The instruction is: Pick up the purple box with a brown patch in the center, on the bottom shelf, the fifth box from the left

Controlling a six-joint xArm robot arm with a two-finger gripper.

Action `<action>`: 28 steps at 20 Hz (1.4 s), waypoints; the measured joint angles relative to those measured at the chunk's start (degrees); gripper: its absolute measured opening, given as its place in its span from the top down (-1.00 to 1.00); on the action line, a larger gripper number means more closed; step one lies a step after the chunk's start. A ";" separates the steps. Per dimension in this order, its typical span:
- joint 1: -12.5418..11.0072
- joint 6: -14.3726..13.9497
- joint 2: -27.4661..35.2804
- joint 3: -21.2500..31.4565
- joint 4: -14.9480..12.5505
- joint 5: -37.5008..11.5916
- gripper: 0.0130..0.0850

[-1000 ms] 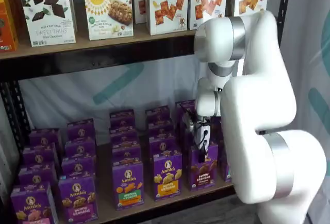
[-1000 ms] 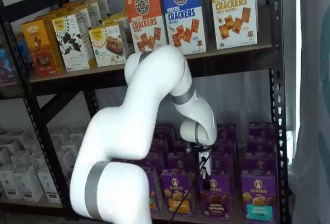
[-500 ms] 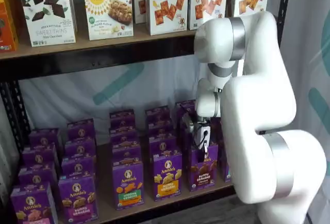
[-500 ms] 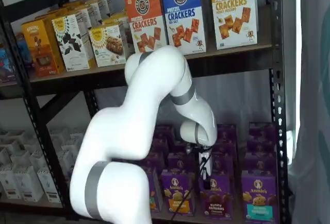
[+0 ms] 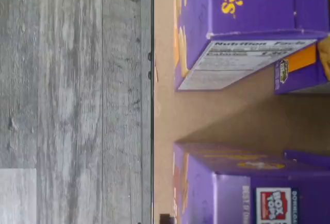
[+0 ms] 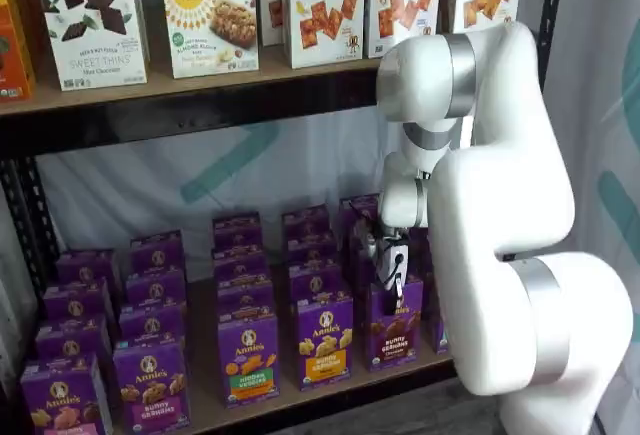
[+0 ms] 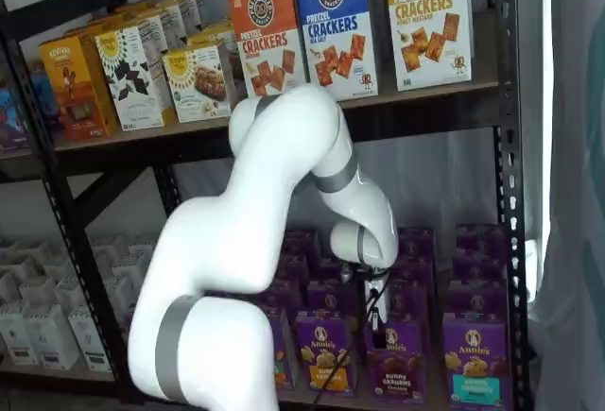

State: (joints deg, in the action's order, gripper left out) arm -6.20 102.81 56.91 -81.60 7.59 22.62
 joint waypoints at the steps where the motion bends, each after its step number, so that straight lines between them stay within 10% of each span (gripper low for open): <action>1: -0.02 0.05 0.00 -0.03 0.04 0.11 -0.11; 7: -0.10 0.35 -0.04 0.06 0.28 0.04 0.22; 28: 0.13 -0.92 -1.32 3.40 -1.00 -1.66 0.22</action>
State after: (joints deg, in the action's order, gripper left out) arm -6.07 101.89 55.60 -78.21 6.59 20.96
